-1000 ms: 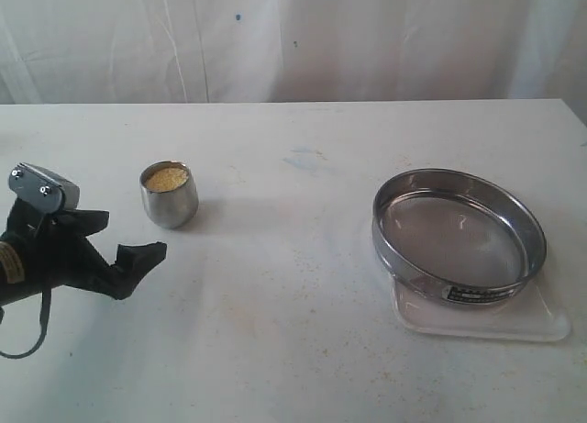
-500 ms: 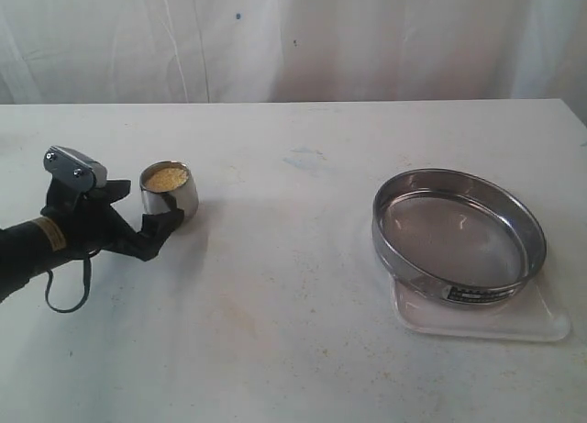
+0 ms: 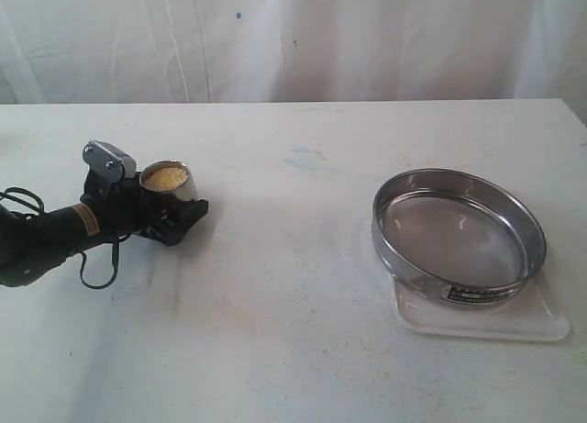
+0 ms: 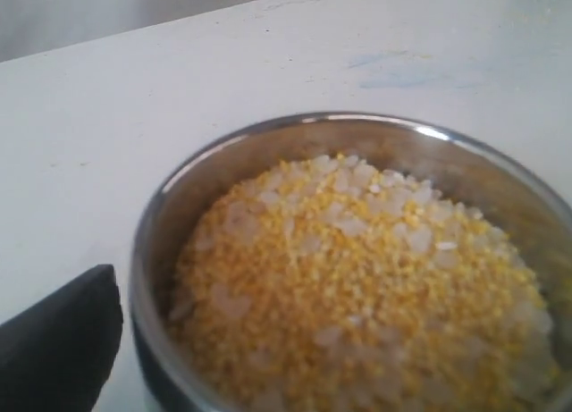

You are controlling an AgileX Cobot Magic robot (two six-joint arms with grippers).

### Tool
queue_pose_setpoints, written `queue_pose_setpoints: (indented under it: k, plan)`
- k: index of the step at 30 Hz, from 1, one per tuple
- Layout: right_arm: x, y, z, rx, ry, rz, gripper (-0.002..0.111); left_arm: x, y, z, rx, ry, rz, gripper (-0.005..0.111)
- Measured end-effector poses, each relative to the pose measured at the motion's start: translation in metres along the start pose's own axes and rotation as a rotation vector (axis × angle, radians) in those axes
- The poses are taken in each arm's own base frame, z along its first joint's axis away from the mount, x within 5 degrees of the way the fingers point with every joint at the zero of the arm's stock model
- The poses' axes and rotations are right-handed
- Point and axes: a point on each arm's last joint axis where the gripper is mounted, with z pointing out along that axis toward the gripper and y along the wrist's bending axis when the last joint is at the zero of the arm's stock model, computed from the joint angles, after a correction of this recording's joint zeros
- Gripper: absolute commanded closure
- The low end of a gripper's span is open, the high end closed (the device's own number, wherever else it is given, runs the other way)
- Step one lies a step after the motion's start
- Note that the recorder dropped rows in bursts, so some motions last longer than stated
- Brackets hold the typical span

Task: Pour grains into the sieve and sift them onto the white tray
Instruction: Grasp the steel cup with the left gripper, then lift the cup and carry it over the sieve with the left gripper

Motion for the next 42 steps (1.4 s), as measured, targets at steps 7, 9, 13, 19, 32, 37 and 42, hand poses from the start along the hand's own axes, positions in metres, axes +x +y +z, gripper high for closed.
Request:
queue_pose_setpoints:
  k: [7, 9, 13, 19, 32, 37, 42]
  plan:
    - [0.000, 0.000, 0.000, 0.000, 0.000, 0.000, 0.108, -0.006, -0.006, 0.010, 0.027, -0.021, 0.009, 0.056]
    - [0.000, 0.000, 0.000, 0.000, 0.000, 0.000, 0.108, -0.007, -0.007, 0.014, 0.035, -0.016, 0.014, 0.072]
    - [0.000, 0.000, 0.000, 0.000, 0.000, 0.000, 0.108, -0.009, -0.008, 0.017, 0.048, -0.008, 0.028, 0.107]
    - [0.000, 0.000, 0.000, 0.000, 0.000, 0.000, 0.108, -0.008, -0.008, 0.017, 0.051, -0.006, 0.018, 0.107]
    - [0.000, 0.000, 0.000, 0.000, 0.000, 0.000, 0.108, -0.030, -0.016, 0.012, 0.146, -0.009, -0.050, 0.107]
    - [0.000, 0.000, 0.000, 0.000, 0.000, 0.000, 0.108, -0.063, -0.018, 0.004, 0.167, -0.062, 0.002, 0.107]
    - [0.000, 0.000, 0.000, 0.000, 0.000, 0.000, 0.108, -0.112, -0.046, -0.003, 0.246, -0.128, 0.067, 0.107]
